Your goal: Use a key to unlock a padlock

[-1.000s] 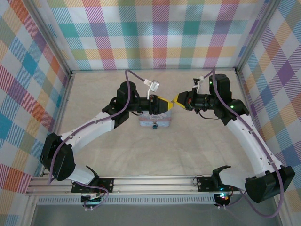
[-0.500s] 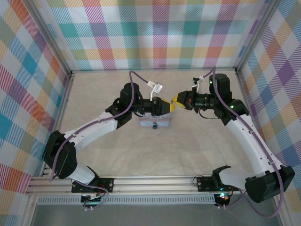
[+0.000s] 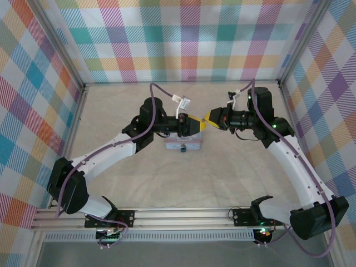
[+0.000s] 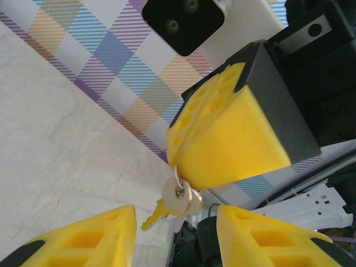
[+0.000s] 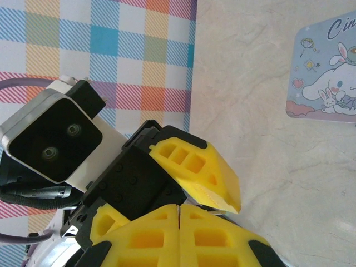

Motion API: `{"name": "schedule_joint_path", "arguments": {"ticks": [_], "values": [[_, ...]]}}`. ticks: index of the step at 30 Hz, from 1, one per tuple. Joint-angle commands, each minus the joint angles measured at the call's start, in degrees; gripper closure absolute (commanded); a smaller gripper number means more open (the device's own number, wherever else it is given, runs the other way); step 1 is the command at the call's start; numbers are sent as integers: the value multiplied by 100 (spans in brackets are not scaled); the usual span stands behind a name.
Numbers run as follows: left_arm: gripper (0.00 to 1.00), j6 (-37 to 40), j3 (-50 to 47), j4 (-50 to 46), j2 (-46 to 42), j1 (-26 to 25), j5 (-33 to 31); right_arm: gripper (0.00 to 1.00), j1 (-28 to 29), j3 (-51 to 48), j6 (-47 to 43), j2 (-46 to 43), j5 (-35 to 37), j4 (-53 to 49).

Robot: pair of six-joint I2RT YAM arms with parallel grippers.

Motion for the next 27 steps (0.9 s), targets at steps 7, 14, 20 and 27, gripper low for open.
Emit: {"name": "schedule_joint_path", "arguments": {"ticks": [7, 14, 20, 27], "values": [[61, -9, 163, 205, -12, 59, 152, 99, 25, -33, -65, -84, -182, 32], [73, 171, 121, -70, -154, 66, 7, 98, 16, 30, -179, -66, -144, -82], [84, 244, 123, -206, -206, 96, -18, 97, 16, 59, -214, -58, -165, -120], [87, 277, 110, -261, -219, 128, -27, 97, 21, 57, -255, -97, -182, -162]]}}
